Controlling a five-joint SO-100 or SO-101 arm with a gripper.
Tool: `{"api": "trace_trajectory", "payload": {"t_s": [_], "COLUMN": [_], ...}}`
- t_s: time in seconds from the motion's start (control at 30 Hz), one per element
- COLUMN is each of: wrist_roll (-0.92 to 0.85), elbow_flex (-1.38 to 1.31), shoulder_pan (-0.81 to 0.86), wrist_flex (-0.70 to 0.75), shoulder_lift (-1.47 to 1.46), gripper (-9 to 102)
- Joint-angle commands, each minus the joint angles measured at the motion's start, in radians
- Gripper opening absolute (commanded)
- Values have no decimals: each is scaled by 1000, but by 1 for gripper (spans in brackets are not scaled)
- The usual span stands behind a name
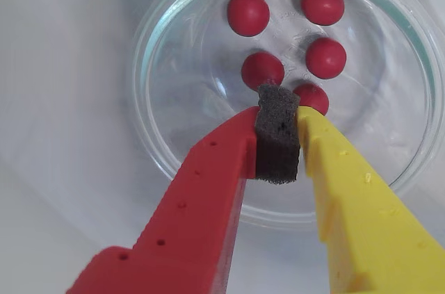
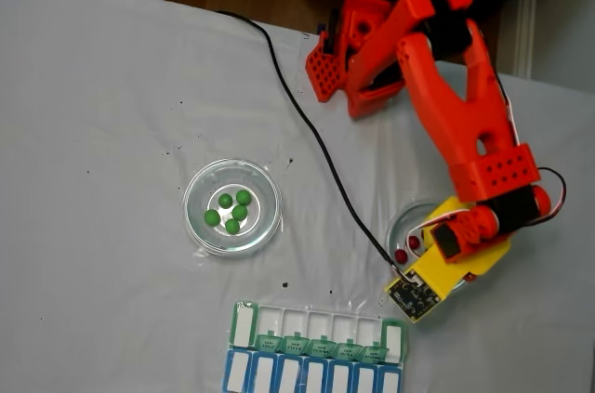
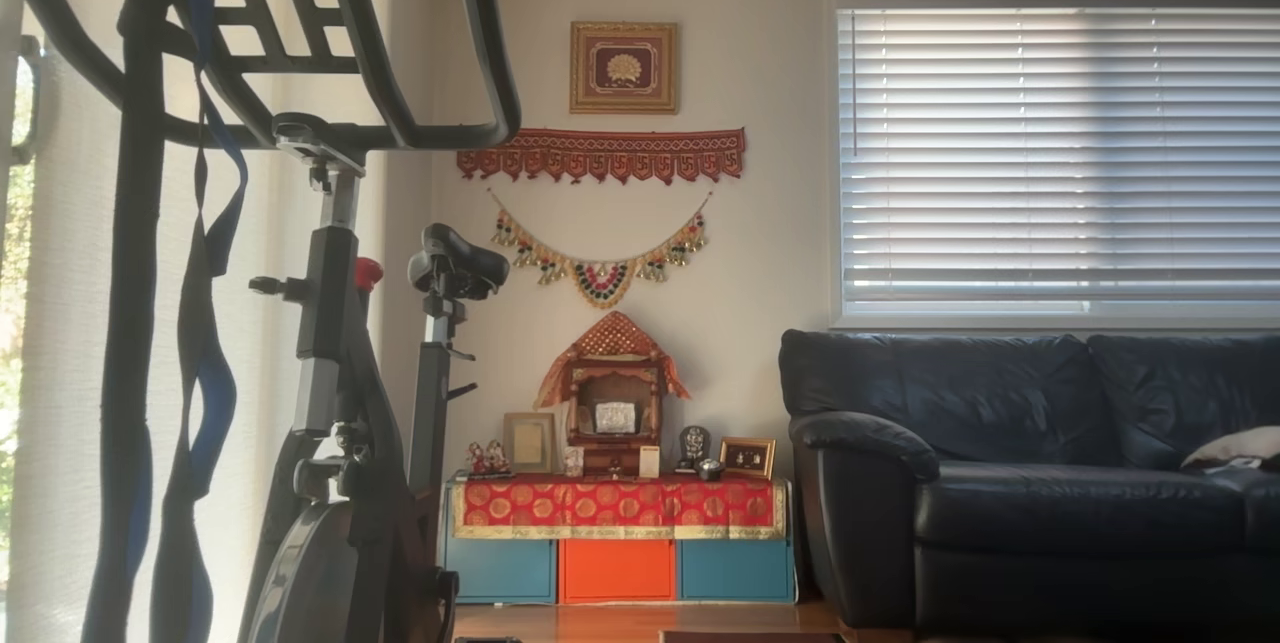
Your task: Sort medicines into box.
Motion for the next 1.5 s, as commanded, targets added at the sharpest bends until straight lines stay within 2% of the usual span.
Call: {"api": "trace_trajectory", "payload": {"t_s": [0.0, 0.37, 1.0, 1.2, 1.33, 1.47], "wrist_roll": [-11, 80, 100, 92, 87, 91], "elbow_flex": [-3, 78, 71, 72, 75, 75], "shoulder_pan": [-25, -67, -66, -61, -61, -63], "wrist_flex": [-20, -98, -129, -146, -158, -170], "shoulder_lift": [14, 28, -38, -51, -67, -83], "gripper": [2, 9, 23, 23, 28, 28]}}
